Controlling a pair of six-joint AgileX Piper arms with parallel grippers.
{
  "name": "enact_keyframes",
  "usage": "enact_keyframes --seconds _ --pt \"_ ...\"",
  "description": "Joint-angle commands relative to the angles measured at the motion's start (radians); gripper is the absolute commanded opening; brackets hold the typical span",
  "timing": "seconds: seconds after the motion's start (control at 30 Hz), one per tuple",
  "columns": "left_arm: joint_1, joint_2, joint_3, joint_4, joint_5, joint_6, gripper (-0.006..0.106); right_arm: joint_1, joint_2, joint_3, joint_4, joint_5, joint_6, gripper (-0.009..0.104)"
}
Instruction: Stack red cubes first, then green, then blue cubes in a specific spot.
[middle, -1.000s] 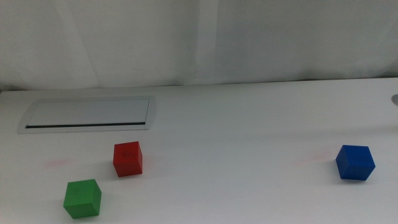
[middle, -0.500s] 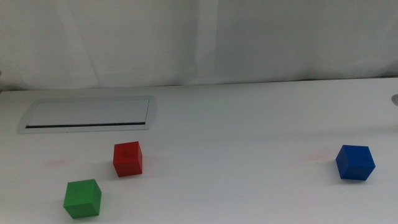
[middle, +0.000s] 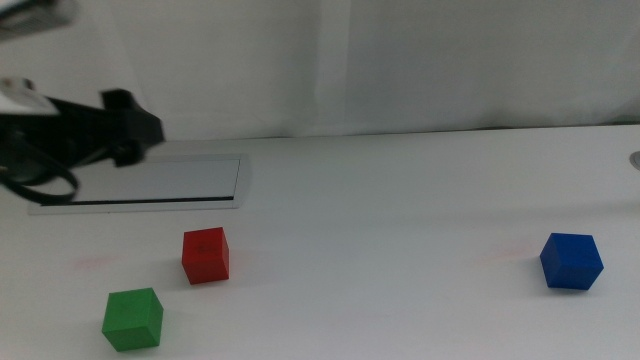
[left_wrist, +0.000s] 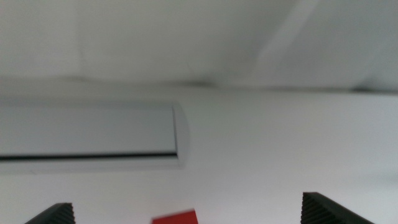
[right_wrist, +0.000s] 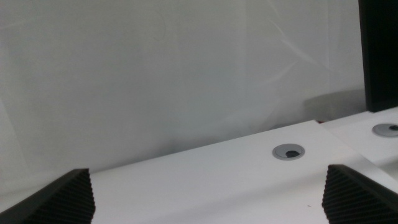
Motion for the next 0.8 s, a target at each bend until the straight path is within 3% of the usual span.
enact_keyframes --seconds 0.0,0.43,0.63,0.77 --pt "-0.032 0.058 -0.005 -0.007 -0.02 -0.026 0.091 -0.007 0.002 0.041 -0.006 -0.003 -0.048 0.103" --pt "-0.102 0.295 -0.005 0.041 -0.036 -0.232 0.091 -0.007 0.002 0.041 -0.006 0.004 -0.048 0.103" --pt "-0.102 0.372 -0.005 0.152 0.021 -0.345 0.091 -0.007 0.002 0.041 -0.006 0.004 -0.048 0.103" --pt "-0.102 0.41 -0.005 0.155 0.011 -0.378 0.091 -0.007 0.002 0.041 -0.006 0.004 -0.048 0.103"
